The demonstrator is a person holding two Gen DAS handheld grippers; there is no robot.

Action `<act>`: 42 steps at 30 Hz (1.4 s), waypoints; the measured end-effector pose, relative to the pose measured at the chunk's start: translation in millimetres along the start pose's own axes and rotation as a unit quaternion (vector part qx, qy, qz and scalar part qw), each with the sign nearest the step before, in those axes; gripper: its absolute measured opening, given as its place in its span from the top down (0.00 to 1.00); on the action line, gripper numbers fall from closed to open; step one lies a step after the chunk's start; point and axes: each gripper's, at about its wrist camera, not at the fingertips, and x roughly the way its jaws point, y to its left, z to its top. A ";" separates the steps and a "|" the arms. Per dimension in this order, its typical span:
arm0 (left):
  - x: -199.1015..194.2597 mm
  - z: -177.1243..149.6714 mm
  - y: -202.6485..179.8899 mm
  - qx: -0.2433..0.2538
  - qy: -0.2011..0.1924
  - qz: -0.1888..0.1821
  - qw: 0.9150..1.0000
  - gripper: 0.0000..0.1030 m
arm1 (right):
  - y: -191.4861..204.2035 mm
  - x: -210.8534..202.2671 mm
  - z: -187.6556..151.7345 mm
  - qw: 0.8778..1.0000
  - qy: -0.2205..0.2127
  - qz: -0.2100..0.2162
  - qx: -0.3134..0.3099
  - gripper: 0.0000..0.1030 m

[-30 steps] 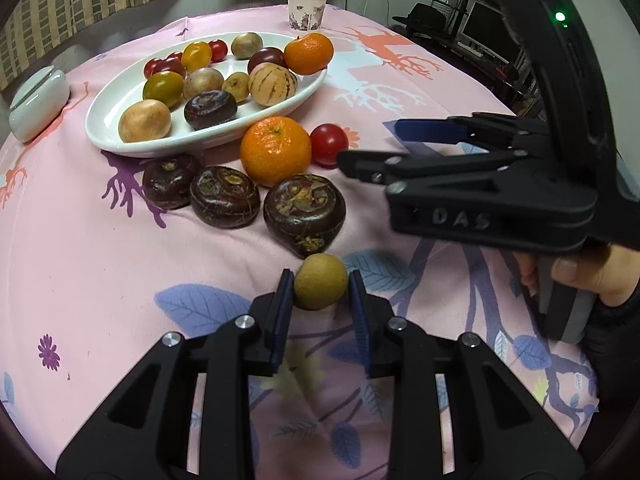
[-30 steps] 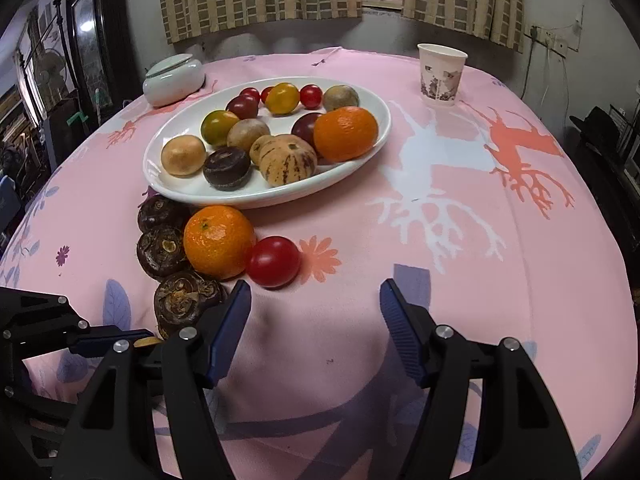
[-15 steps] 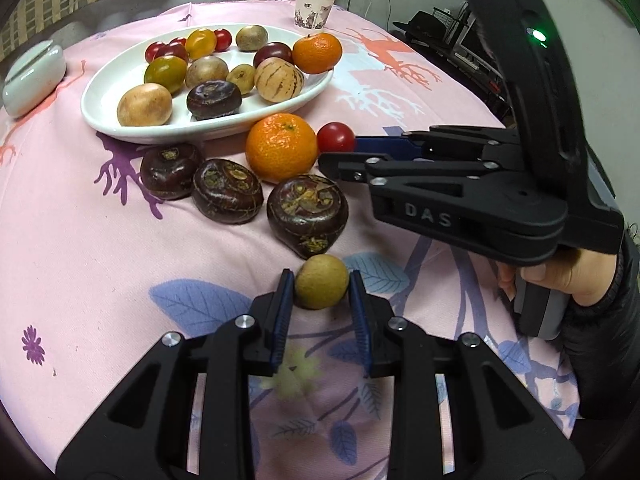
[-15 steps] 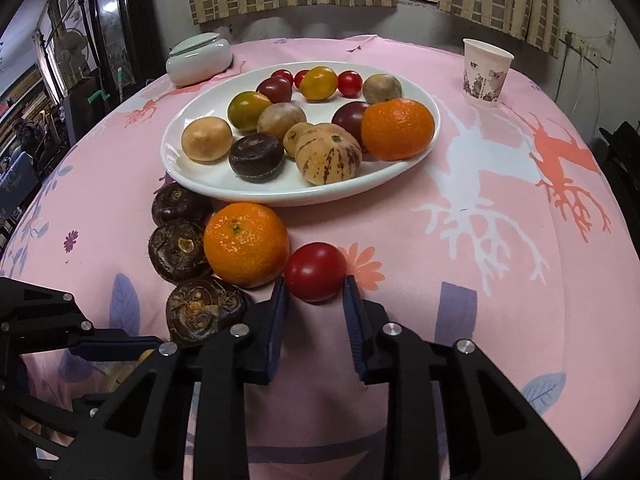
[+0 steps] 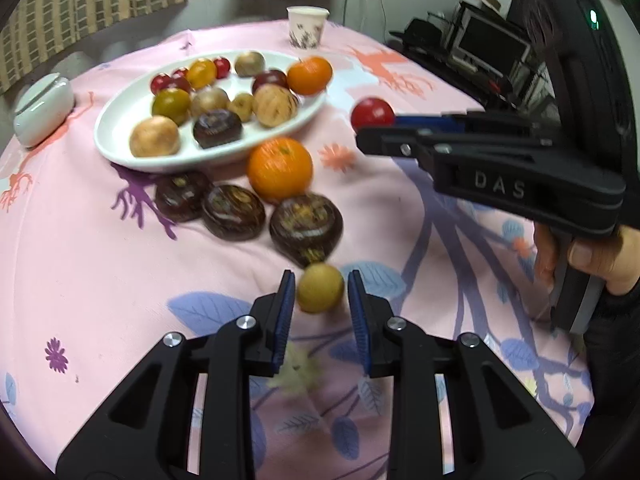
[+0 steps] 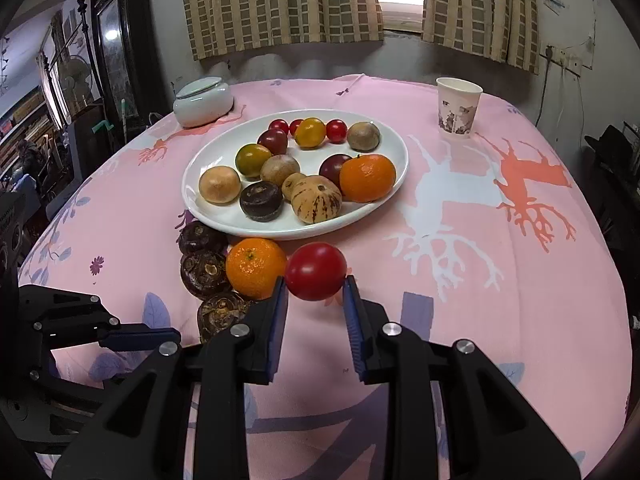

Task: Organize fruits
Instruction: 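Carry the olive-green fruit and tomato onto the white plate and open both tools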

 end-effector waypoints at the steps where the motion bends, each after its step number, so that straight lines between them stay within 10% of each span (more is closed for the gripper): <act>1: 0.1 -0.4 -1.2 0.004 -0.001 0.005 1.000 0.72 | 1.0 0.2 -0.3 1.000 0.001 0.000 -0.002 0.73; 28: -14.5 4.7 1.4 -0.003 -0.046 0.017 0.999 0.74 | 8.8 -6.7 -0.6 1.000 -0.007 0.004 -0.011 0.73; 42: -1.6 113.4 97.2 -0.102 -0.072 0.111 0.986 0.74 | 16.9 36.0 97.2 0.999 -0.033 -0.016 -0.036 0.73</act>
